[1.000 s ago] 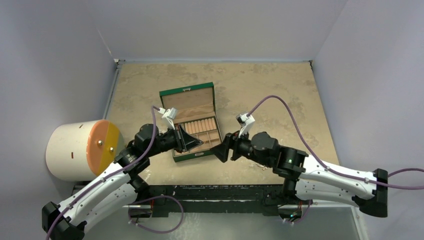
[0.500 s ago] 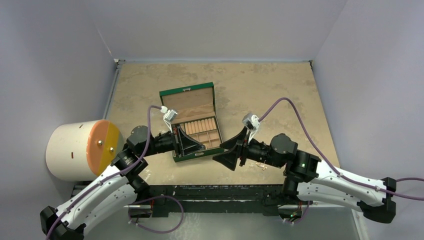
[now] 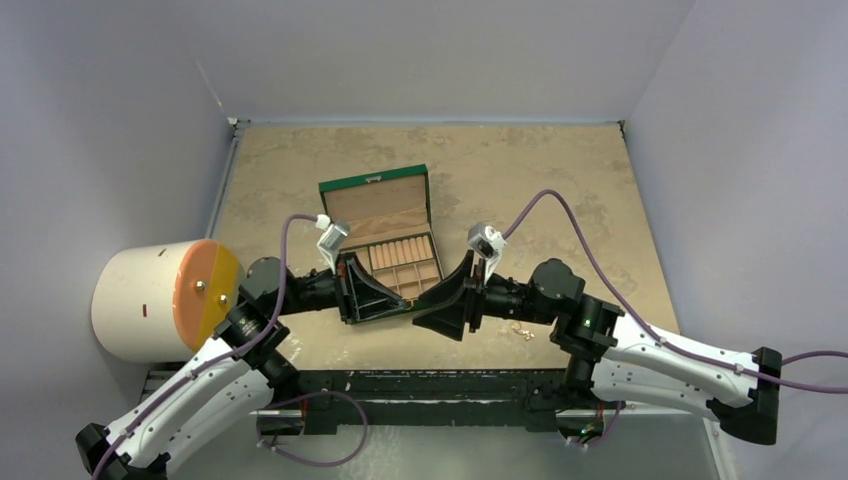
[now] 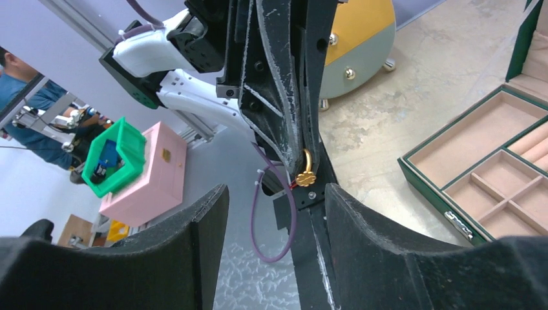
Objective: Organize the mixed jewelry
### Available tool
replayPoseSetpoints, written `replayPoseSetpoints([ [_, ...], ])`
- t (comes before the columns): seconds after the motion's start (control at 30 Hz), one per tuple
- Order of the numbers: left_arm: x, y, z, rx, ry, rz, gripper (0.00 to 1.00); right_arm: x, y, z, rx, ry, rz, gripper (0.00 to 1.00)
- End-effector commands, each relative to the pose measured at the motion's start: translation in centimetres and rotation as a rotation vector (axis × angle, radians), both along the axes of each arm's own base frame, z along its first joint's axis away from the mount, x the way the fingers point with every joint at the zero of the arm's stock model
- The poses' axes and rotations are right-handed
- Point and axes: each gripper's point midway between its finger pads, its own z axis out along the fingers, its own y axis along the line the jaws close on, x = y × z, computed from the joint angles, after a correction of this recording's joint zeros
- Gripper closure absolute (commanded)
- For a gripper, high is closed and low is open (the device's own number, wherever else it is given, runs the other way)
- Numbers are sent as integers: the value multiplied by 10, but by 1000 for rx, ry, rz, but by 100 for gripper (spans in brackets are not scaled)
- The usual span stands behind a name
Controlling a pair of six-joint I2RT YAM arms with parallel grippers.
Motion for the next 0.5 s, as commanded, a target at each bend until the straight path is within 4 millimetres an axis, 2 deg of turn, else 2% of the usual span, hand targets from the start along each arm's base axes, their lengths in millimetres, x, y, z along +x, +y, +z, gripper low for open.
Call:
replayPoseSetpoints([
  [0.0,-13,5,37,-96,-101,-35,100,-5,4,33,114,-17,50,42],
  [0.47,-23,9,42,-130,-116,-65,100,-1,11,38,161,35,98,53],
])
